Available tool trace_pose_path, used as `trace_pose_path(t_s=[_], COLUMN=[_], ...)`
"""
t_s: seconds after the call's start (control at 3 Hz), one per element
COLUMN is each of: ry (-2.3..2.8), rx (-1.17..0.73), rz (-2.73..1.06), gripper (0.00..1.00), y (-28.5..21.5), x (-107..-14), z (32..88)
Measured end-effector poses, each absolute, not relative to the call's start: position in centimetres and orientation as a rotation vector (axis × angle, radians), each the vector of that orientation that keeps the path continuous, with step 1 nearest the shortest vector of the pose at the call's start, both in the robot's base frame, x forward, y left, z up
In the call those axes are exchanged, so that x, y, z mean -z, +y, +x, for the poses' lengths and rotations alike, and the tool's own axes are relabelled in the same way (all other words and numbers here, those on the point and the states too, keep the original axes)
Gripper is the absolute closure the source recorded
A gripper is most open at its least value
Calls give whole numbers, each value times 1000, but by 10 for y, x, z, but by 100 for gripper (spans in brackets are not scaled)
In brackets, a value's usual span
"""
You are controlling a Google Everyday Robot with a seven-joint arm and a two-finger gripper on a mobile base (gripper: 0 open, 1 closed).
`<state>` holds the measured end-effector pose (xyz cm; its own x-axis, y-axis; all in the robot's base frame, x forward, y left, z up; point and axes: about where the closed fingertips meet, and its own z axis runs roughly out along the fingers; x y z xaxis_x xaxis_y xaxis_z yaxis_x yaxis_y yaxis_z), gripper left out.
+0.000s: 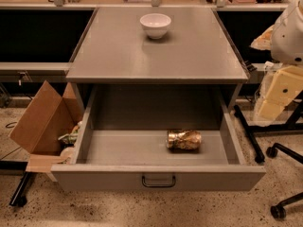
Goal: Pick orange can from top drawer and place on counter
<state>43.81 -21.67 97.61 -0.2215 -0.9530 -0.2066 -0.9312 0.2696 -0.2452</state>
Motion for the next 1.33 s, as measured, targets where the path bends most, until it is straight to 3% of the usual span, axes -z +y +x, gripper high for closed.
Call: trace_pose_path(t_s=[0.33,1.0,1.33], ry=[2232,2209,2209], rx=[98,-187,-186], rz=[-1725,-1814,-1814], gripper=[0,0,0], y=[-217,-205,-205], x=[-976,-850,-850], z=[438,452,452])
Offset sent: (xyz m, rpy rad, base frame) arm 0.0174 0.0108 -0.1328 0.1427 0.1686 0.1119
